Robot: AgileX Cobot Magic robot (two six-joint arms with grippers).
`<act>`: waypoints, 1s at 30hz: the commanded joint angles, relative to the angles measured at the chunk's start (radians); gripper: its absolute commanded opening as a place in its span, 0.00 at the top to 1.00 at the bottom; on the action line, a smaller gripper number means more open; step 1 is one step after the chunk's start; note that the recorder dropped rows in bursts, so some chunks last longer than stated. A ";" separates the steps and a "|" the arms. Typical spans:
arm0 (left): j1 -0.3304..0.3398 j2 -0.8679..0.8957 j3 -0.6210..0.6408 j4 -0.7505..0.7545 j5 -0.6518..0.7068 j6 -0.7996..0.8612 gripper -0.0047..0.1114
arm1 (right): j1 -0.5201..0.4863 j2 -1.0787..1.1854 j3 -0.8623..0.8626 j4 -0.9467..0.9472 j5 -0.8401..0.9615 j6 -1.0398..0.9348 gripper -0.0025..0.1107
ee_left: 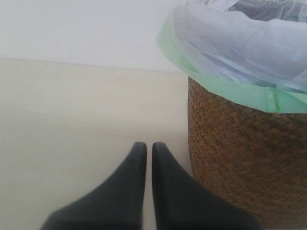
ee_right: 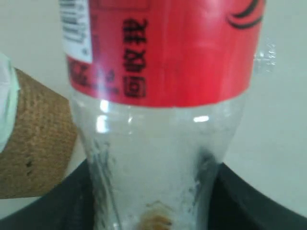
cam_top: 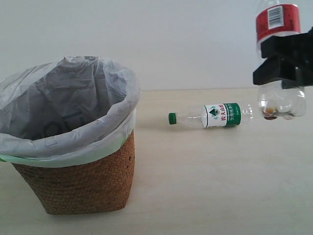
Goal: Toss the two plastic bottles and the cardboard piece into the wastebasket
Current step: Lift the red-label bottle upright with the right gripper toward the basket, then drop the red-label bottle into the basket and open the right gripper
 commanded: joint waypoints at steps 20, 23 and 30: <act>0.002 -0.003 0.004 0.005 -0.004 -0.005 0.93 | 0.082 0.149 -0.006 -0.952 0.223 0.595 0.98; 0.002 -0.003 0.004 0.005 -0.004 -0.005 0.93 | 0.094 0.195 -0.008 -0.769 0.074 0.522 0.98; 0.002 -0.003 0.004 0.005 -0.004 -0.005 0.93 | 0.283 0.226 -0.288 0.512 -0.069 -0.298 0.82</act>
